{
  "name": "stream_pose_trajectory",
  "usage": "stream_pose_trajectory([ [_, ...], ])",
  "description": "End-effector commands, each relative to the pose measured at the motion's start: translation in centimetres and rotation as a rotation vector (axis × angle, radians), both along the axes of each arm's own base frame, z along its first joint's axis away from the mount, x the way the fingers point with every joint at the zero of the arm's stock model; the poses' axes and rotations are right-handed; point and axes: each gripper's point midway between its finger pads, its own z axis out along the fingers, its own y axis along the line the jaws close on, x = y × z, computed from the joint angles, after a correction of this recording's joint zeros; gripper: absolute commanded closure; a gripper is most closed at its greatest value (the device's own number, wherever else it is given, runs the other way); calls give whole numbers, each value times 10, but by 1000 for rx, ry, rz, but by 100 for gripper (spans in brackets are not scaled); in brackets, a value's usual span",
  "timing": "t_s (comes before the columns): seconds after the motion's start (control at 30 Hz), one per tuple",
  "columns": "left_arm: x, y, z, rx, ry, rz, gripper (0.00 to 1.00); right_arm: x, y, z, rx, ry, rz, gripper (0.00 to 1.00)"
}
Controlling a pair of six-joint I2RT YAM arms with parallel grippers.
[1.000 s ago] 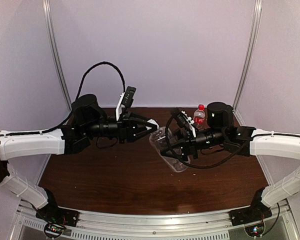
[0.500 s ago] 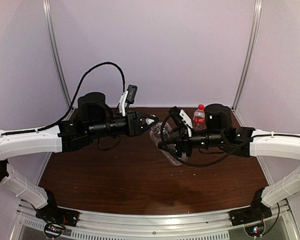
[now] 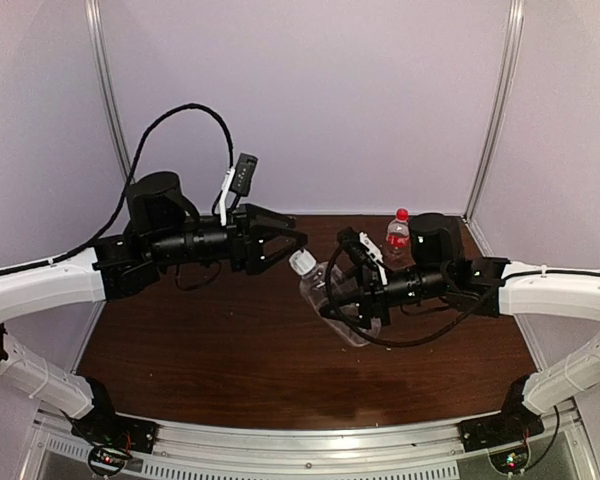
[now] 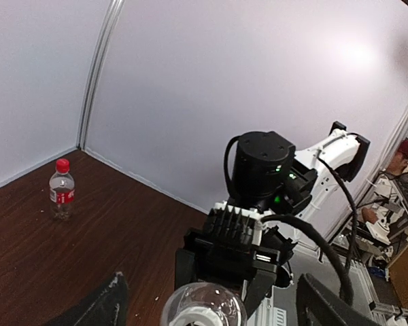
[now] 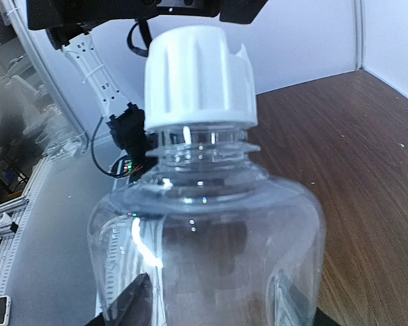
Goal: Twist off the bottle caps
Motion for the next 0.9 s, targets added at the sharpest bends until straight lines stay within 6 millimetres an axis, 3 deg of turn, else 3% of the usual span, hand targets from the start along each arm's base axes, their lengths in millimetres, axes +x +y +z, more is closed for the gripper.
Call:
stream_pose_trajectory([
  [0.0,-33,8,16,3,-185,-160,13,-33,2,28,107,4,198,64],
  [0.17,-56,9,20,-11,-268,-290,12,-52,3,48,188,37,318,63],
  [0.43,-67,-1,28,-72,-284,-405,17,-59,4,61,243,79,377,63],
  [0.87,-66,-8,26,-129,-225,-430,48,-53,6,50,227,93,337,65],
])
